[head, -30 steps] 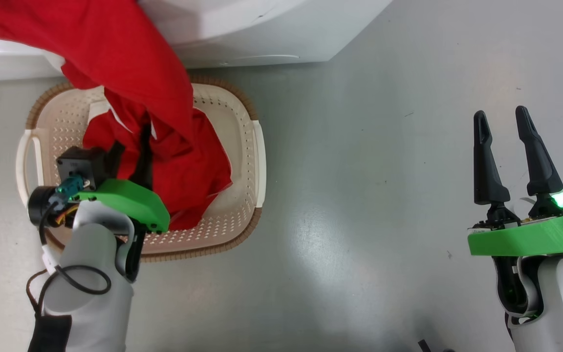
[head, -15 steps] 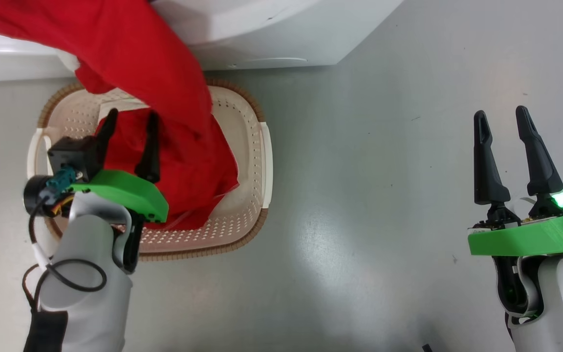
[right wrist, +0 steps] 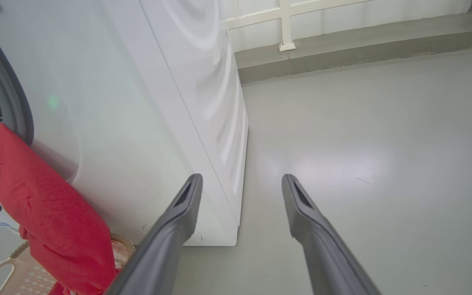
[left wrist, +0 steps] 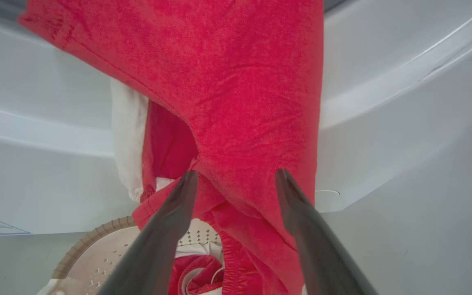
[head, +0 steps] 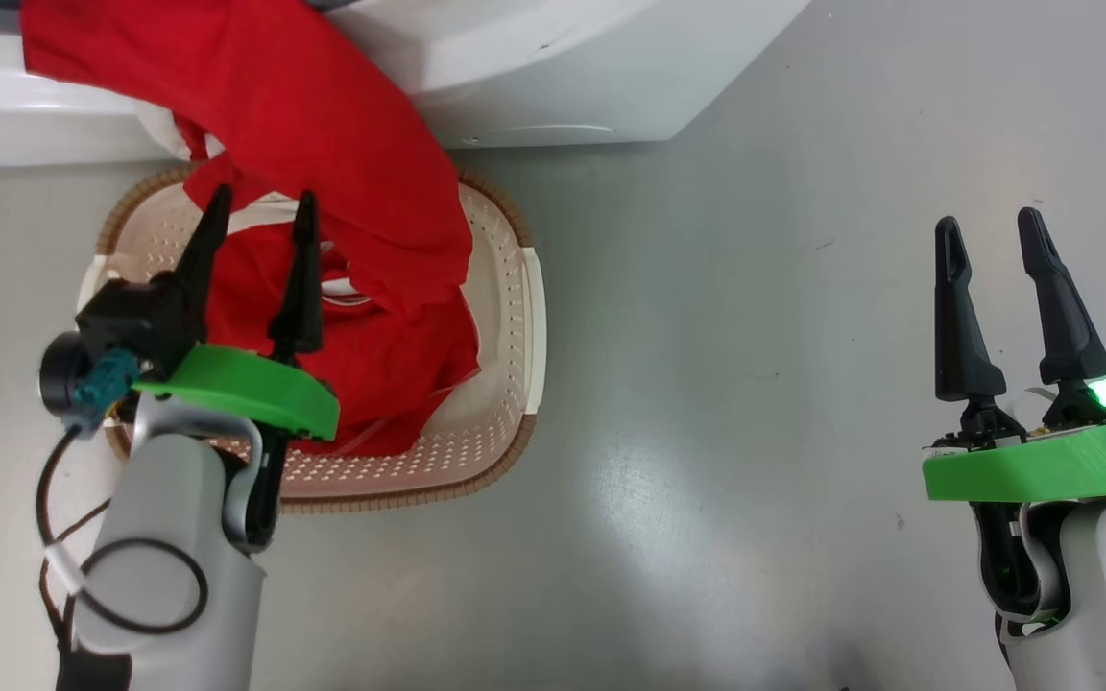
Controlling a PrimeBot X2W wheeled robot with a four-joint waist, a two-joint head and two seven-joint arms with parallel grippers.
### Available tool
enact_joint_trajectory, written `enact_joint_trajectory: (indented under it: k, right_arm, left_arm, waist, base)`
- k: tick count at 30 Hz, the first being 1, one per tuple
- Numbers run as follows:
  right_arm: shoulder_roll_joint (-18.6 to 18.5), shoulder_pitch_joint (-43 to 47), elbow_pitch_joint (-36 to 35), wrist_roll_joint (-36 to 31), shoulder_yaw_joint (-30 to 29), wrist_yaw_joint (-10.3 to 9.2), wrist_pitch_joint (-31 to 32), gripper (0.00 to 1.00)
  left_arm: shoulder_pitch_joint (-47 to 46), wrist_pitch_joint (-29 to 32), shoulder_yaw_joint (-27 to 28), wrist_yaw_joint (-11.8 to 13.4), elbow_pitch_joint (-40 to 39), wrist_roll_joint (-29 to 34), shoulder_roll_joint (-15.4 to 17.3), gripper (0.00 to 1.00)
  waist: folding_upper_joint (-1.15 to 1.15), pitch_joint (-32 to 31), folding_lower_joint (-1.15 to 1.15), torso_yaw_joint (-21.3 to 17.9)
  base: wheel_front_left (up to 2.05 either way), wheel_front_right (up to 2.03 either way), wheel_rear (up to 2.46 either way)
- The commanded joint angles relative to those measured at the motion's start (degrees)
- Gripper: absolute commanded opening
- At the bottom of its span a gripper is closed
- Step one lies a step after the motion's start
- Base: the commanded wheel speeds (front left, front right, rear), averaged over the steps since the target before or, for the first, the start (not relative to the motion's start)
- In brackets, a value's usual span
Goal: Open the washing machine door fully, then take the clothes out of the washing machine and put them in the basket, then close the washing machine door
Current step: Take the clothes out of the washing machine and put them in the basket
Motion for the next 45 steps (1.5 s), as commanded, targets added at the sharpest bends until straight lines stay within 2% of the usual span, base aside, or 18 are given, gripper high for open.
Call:
enact_joint_trajectory:
  k: [1, 6, 24, 36, 45]
  right_arm:
    - [0.00, 0.80, -1.24, -0.75, 0.73, 0.37, -0.37, 1.00]
    - [0.00, 1.20, -1.19, -0.96, 0.44, 0.37, -0.37, 1.00]
    - [0.00, 2.60, -0.86, -0.92, -0.09, 0.37, -0.37, 1.00]
    - [0.00, 2.27, -0.86, -0.95, -0.09, 0.37, -0.37, 1.00]
    - [0.00, 2.16, -0.77, -0.88, 0.12, 0.37, -0.37, 1.00]
  left_arm:
    - [3.09, -0.21, 1.50, -0.31, -2.58, -0.32, 1.70, 1.00]
    - [6.63, -0.21, 2.48, -0.31, -9.56, 0.41, 1.71, 1.00]
    - [18.80, -0.21, 4.80, -0.31, -26.02, 1.55, 1.71, 1.00]
    - [18.63, -0.21, 4.51, -0.31, -27.35, 1.29, 1.60, 1.00]
    - [15.20, -0.21, 3.78, -0.31, -23.36, 1.38, 1.59, 1.00]
  waist:
    - [0.00, -0.26, 0.00, 0.20]
    - [0.00, -1.16, 0.00, 0.66]
    - [0.00, -3.47, 0.00, 1.15]
    - [0.00, -3.45, 0.00, 1.09]
    - [0.00, -3.28, 0.00, 1.01]
  base:
    - [0.00, 0.00, 0.00]
    - [0.00, 0.00, 0.00]
    - [0.00, 0.00, 0.00]
    - [0.00, 0.00, 0.00]
    - [0.00, 0.00, 0.00]
